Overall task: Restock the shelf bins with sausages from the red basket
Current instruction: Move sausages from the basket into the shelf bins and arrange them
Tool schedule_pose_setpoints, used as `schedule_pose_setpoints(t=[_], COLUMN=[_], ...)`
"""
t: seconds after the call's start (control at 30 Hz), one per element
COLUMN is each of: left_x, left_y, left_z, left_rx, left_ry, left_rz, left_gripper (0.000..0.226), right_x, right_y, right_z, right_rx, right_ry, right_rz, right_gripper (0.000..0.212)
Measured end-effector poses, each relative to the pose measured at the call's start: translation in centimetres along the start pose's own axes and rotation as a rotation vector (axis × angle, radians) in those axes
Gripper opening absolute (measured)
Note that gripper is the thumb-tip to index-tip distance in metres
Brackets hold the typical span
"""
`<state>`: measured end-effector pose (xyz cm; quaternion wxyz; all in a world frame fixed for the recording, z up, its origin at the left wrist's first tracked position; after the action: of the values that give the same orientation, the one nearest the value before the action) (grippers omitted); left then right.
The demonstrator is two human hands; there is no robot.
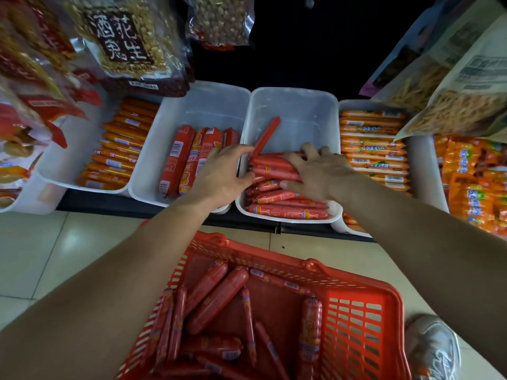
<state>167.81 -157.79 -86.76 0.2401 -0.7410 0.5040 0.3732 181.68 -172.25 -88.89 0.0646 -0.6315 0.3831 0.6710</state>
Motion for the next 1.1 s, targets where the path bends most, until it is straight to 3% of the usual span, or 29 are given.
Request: schedule_pose_setpoints(t=[0.13, 0.3, 0.47, 0.6, 0.7, 0.87, 1.1], left_x=[0.7, 1.9, 1.6, 1.4, 1.5, 1.8, 1.8], left_y=[0.2, 1.1, 1.0, 1.2, 1.4, 1.7, 1.4], left_z=[0.4, 0.8, 1.2, 0.6, -0.1, 0.2, 0.8], left_rx=[-0.033, -0.039, -0.085, -0.041, 0.001, -0.016, -0.063], left_ry=[0.220, 0.325, 0.405, 0.414, 0.405, 0.462, 0.507], left_rz=[-0.067, -0.043, -0.060, -0.001, 0.025, -0.023, -0.029], left_gripper=[0.048, 0.040, 0.049, 0.043, 0.030, 0.031, 0.036], right_x=[0.6, 1.4, 1.0, 0.4, -0.1, 0.4, 0.3], right_y=[1.6, 0.9, -0.1, 0.4, 0.6, 0.8, -0.3], right_z=[-0.2, 1.1, 0.8, 0.5, -1.1, 0.6, 0.5], right_rx=[-0.105, -0.115, 0.050, -0.050, -0.086, -0.122, 0.065], right_ry=[-0.129, -0.134, -0.222, -0.244, -0.161, -0.031, -0.053], right_rz=[0.130, -0.037, -0.116, -0.102, -0.056, 0.000, -0.014], right_gripper=[0.081, 0.063, 0.060, 0.050, 0.053, 0.069, 0.055])
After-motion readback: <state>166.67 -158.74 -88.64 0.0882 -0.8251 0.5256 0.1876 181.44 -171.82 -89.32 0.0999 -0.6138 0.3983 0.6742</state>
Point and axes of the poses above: each hand's wrist, its own y-axis away from the middle knuckle, its own x-axis out of the palm, z = x × y, the point moved 6 cm from there along -y, towards the middle knuckle, and after that the axes turned 8 degrees about x, right-handed, at the moved point
